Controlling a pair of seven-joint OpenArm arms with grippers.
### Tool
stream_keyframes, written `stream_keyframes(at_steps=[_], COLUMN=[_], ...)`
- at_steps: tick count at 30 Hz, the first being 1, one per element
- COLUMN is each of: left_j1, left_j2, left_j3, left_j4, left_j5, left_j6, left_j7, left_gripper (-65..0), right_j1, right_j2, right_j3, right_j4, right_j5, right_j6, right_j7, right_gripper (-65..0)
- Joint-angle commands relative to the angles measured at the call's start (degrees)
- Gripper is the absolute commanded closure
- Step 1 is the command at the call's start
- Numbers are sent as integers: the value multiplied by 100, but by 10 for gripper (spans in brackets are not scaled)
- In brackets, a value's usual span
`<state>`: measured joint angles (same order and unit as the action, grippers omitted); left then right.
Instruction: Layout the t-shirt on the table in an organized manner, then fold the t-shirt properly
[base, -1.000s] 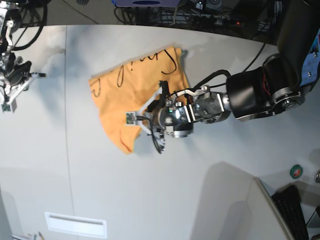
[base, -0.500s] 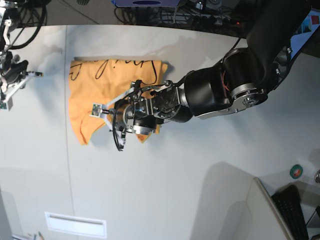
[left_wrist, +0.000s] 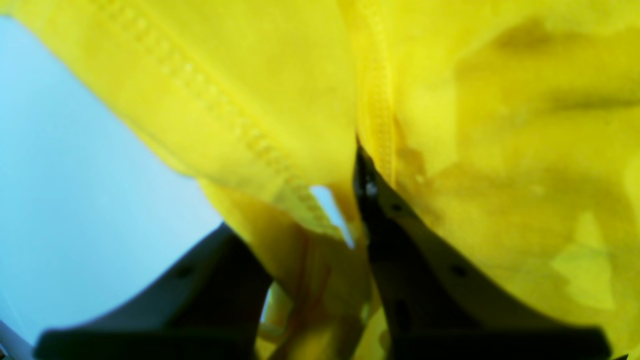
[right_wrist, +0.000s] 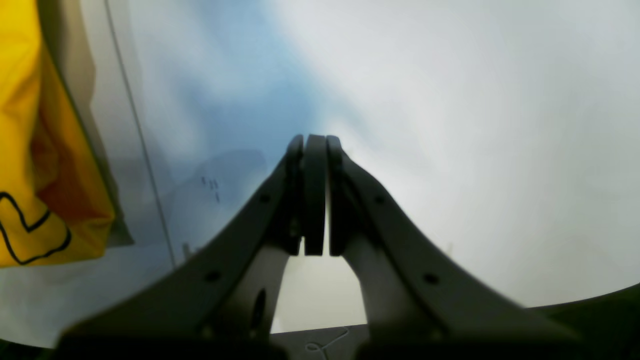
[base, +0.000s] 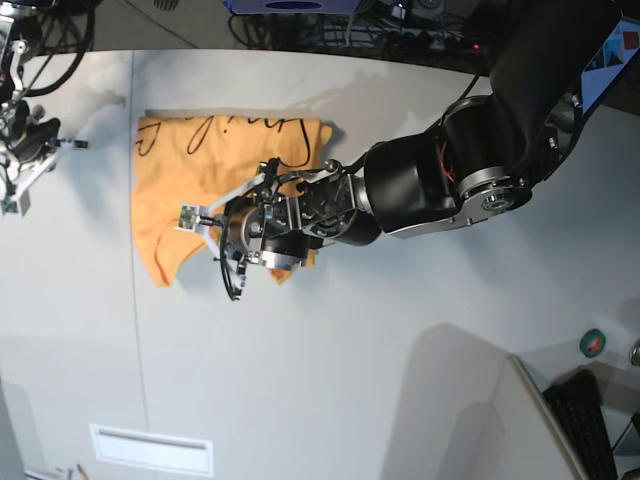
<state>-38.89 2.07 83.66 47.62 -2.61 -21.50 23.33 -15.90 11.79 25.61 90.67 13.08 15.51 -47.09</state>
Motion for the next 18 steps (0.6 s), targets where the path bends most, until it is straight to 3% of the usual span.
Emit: stream_keyframes(at_steps=[1,2,5,8,11,12,14,16,18], left_j1=[-168,-176,-212,-264,-317,-300,-264,-71,281], left_j2=[70,70,70,70,70,62,18,-88,-193], left_j3=[-36,-36,-36,-54,-731,-1135,-1891,-2550,-3060], left_j4=[78,78,78,78,148,315,790,1388,2126], left_j5=[-16,-7,2,-25,-16,19,28,11,37], left_j6=[-9,-9,-9,-9,9,0,-9,-9,-9], left_j7=[-34,-34,-34,-34,-34,-34,141,651,1100], left_gripper=[0,-43,-278,-467,-602,-607,-556,-438,-252], right_j1=[38,38,38,38,38,38,38,12,-32], right_j2=[82,82,82,82,82,82,-6,-111,-199], right_j3=[20,20,20,11,11,11,11,11,2], right_j4=[80,80,80,80,89,89,106,212,476], right_j5=[15,15,15,15,15,15,24,24,24], right_j6=[10,10,10,10,10,10,10,10,18], right_j7=[98,98,89,72,72,81,98,107,107], right_gripper=[0,0,0,0,0,0,0,0,0])
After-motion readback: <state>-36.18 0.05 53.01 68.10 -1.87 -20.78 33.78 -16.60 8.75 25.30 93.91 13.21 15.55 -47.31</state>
